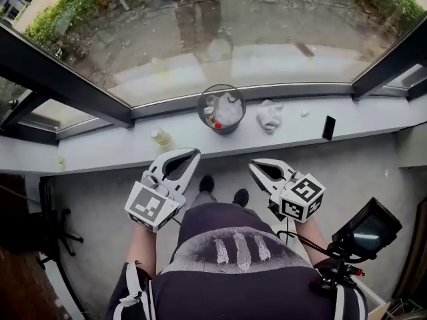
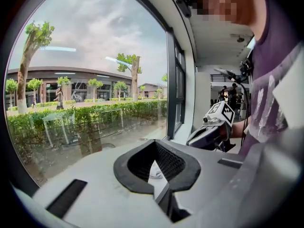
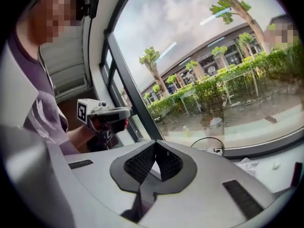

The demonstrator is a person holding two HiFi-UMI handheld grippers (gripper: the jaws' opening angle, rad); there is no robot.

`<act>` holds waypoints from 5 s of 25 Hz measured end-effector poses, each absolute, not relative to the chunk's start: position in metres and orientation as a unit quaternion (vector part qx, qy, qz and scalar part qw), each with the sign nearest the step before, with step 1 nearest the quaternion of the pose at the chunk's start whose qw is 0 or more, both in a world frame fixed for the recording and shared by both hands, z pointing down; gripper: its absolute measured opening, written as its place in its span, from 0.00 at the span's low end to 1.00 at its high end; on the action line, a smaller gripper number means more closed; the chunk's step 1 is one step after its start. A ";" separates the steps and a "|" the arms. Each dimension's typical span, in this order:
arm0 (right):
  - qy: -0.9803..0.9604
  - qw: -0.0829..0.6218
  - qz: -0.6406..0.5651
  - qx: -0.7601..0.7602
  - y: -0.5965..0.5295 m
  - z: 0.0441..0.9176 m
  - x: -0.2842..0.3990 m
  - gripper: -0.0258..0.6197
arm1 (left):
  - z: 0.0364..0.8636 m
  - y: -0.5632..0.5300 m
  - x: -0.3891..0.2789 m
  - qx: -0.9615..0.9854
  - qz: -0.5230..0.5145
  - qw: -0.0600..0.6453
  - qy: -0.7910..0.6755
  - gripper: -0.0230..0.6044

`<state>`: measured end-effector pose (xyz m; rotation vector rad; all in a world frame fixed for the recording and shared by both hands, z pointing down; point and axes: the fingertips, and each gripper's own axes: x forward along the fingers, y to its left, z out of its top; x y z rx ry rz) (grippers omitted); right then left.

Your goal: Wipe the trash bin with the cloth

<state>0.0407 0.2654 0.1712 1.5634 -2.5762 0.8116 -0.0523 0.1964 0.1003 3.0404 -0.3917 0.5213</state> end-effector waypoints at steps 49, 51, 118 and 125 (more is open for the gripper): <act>-0.684 0.104 0.404 0.598 0.207 0.292 0.224 0.04 | 0.283 0.122 0.255 0.927 0.355 0.013 0.119 0.56; -0.671 0.099 0.412 0.608 0.213 0.298 0.240 0.04 | 0.323 0.127 0.273 0.908 0.398 0.001 0.130 0.62; -0.588 0.293 0.442 0.611 0.081 0.449 0.200 0.27 | 0.433 -0.090 -0.052 0.908 0.335 0.172 -0.183 0.16; -0.595 0.302 0.461 0.585 0.060 0.489 0.199 0.27 | 0.503 -0.082 -0.004 0.922 0.328 0.186 -0.091 0.16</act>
